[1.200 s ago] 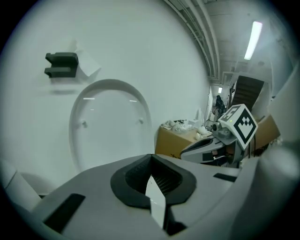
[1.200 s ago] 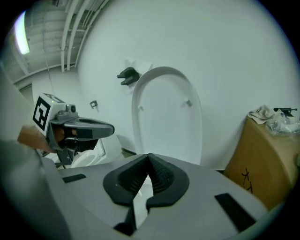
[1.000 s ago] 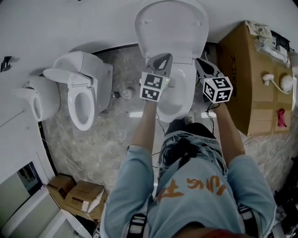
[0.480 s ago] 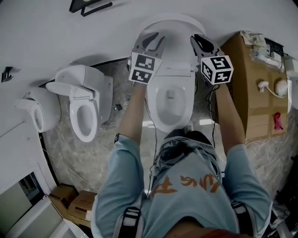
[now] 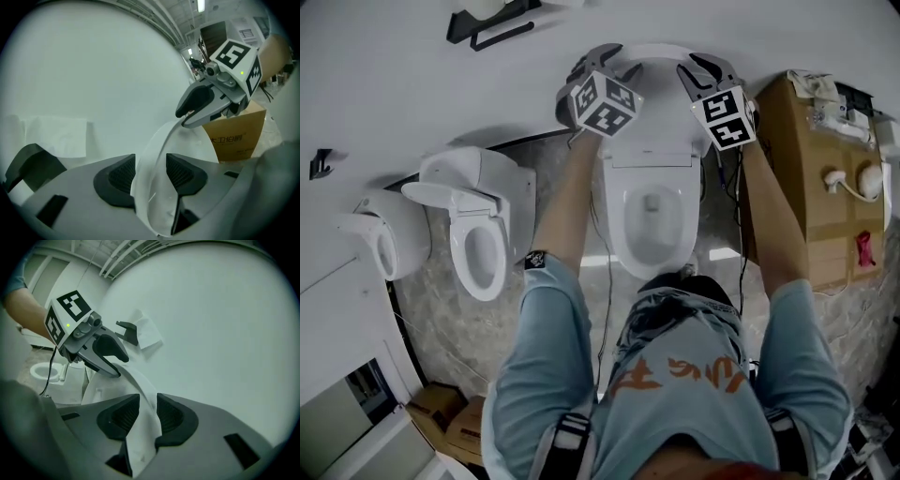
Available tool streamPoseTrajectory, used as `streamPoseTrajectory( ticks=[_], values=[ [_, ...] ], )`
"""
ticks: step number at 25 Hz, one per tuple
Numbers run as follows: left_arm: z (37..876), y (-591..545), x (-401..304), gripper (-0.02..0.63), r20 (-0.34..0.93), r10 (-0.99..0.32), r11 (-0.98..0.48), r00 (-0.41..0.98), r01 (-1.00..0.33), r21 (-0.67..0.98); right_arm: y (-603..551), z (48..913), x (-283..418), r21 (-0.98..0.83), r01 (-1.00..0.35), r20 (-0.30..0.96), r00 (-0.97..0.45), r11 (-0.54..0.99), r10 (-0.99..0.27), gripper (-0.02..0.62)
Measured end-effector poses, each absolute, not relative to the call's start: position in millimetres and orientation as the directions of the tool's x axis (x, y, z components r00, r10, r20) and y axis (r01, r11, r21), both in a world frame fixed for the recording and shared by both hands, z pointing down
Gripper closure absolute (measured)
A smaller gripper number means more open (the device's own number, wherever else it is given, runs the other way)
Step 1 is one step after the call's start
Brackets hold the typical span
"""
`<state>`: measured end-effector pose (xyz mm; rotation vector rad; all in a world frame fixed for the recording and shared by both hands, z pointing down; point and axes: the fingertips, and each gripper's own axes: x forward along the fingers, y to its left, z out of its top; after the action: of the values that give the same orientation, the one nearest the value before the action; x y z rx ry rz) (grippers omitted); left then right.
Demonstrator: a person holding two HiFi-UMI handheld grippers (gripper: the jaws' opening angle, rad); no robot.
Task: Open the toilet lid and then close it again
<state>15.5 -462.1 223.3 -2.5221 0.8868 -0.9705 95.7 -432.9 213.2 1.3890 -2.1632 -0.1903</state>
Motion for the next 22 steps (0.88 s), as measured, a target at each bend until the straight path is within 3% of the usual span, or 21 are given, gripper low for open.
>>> streamPoseTrajectory(
  ticks=[3,5,12,22],
  values=[
    [231.4,-472.6,16.9,0.403,0.533,-0.636,-0.77,0.559,-0.409,-0.49,-446.7,217.1,92.7,0.451,-0.774,0.391,-0.277,0.444,-0.878,0.468],
    [231.1,-475.4,18.2,0.47,0.519,-0.65,-0.758,0.555,-0.425,-0.495,-449.9,217.9,95.1,0.493,-0.754,0.389,-0.255,0.435,-0.885,0.495],
    [225.5,-462.4,15.3,0.477,0.464,-0.683,-0.727,0.564,-0.465,-0.505,-436.5,214.5,92.3,0.533,-0.716,0.39,-0.265,0.451,-0.882,0.508],
    [220.6,-412.4,7.4,0.477,0.484,-0.698,-0.713,0.528,-0.451,-0.536,-384.0,208.2,83.8,0.52,-0.68,0.407,-0.335,0.517,-0.85,0.506]
  ],
)
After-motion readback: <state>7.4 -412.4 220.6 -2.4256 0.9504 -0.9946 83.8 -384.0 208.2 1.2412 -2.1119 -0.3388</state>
